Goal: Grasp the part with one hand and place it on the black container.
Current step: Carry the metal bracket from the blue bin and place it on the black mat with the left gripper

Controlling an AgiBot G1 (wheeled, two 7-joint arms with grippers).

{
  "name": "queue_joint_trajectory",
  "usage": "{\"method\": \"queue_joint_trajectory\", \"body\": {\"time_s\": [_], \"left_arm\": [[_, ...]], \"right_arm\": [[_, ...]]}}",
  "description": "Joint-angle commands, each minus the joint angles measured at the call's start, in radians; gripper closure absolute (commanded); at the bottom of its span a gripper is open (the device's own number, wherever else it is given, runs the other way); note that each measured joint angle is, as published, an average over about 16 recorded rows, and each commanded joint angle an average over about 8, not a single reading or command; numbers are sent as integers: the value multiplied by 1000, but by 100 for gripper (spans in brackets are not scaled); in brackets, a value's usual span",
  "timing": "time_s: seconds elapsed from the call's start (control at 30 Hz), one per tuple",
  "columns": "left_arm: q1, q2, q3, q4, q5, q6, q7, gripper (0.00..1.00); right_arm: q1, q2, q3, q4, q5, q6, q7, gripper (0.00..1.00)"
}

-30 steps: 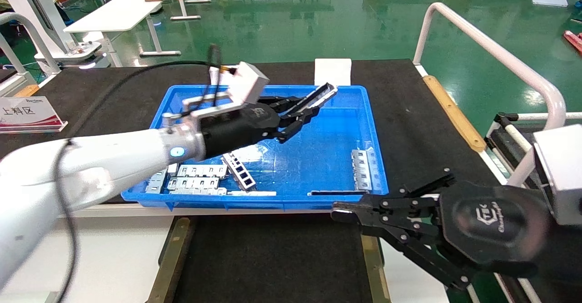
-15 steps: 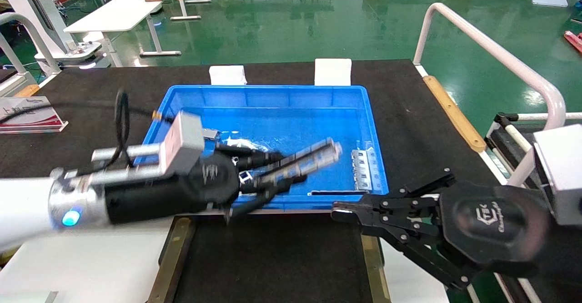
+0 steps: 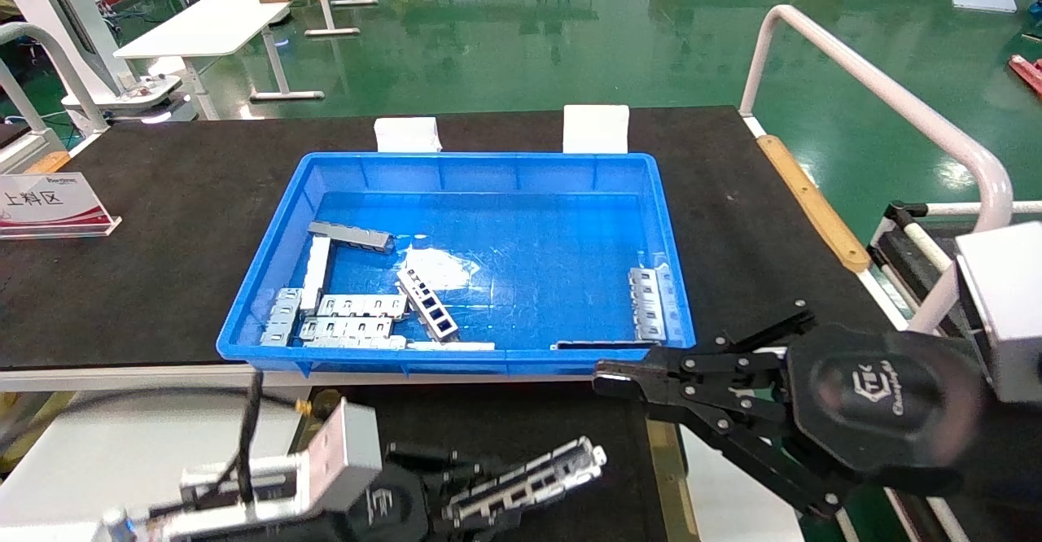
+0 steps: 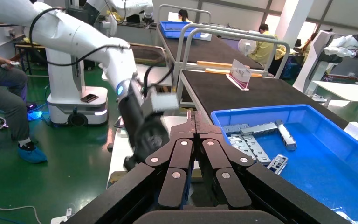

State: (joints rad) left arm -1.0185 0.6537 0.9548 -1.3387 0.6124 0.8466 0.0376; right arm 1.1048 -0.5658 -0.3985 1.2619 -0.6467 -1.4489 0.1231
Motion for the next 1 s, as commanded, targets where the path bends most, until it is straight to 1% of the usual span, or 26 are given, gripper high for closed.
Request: {"method": "queue_joint_trajectory", "body": {"time_s": [0.03,0.2,0.4,0.6,0.77,0.87,1.0], "left_arm": [[46,-3,9,-5,-7,-22,8,100],[153,35,41,-2,-1,-185,-1,100],[224,128,79,6,-3,-442,-68,100],[229,243,127,21,-14,-694,-145,100],[215,342,154,51,-28,-872,-175,100],[207,400,162,79,-35,-961,-178,100],[199,468,159,121,-41,-1046,-182,100]], "right_arm": [[0,0,0,0,0,0,0,100],[0,0,0,0,0,0,0,100],[0,0,0,0,0,0,0,100],[0,0,0,0,0,0,0,100],[0,0,0,0,0,0,0,100],[0,0,0,0,0,0,0,100],[0,0,0,0,0,0,0,100]]}}
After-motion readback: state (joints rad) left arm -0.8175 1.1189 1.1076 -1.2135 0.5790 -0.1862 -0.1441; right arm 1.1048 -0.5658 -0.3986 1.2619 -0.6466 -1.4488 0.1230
